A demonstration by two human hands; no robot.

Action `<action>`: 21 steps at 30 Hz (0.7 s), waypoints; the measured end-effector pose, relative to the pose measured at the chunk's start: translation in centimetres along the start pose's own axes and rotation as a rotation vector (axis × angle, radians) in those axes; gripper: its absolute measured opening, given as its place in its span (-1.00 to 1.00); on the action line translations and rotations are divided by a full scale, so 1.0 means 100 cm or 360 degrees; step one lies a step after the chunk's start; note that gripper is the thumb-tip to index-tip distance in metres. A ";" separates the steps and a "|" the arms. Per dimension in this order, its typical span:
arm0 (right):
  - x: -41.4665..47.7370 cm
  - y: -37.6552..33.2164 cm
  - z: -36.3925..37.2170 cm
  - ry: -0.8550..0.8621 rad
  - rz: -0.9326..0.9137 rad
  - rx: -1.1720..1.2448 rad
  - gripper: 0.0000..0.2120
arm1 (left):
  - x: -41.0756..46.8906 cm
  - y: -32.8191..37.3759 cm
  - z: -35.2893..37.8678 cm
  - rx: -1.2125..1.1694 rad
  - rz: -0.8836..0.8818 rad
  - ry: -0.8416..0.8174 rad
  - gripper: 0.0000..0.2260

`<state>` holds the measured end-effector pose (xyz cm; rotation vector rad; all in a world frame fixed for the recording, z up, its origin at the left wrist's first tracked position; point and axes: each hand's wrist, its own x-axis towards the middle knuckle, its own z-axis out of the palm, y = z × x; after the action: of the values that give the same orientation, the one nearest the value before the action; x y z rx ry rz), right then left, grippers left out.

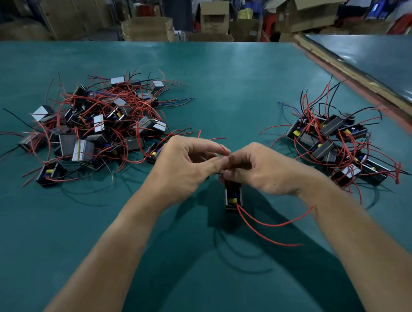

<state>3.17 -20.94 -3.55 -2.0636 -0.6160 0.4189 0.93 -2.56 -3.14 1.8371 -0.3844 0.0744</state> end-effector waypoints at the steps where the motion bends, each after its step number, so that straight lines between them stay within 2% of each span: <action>1: -0.001 -0.001 0.000 -0.0026 0.0003 -0.0018 -0.73 | -0.001 0.000 0.000 -0.0023 -0.0004 -0.0035 -0.90; 4: -0.003 -0.002 0.000 -0.0053 0.0027 -0.0034 -0.74 | -0.002 -0.001 0.000 0.0017 -0.0014 -0.0136 -0.91; 7: -0.005 -0.005 0.001 -0.0025 0.0031 -0.0057 -0.93 | -0.001 -0.002 0.001 0.0024 -0.0049 -0.0118 -0.90; 11: -0.002 -0.007 0.006 0.0168 0.0024 -0.0329 -0.78 | 0.000 -0.006 0.001 0.0154 -0.0076 0.0052 -0.84; 15: 0.002 -0.002 0.009 0.0356 -0.0027 -0.0399 -0.88 | 0.002 -0.010 -0.001 0.0278 -0.0097 0.0139 -0.82; 16: 0.002 -0.001 0.007 0.0350 -0.0031 -0.0414 -0.91 | 0.002 -0.011 -0.001 0.0294 -0.0111 0.0154 -0.82; 21: -0.001 -0.004 0.000 0.0242 0.0050 -0.0232 -0.84 | 0.002 -0.011 -0.003 0.0338 -0.0116 0.0162 -0.85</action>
<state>2.99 -20.85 -3.17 -2.2225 -0.5366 0.2379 1.50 -2.02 -3.98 2.0460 -0.2452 0.1629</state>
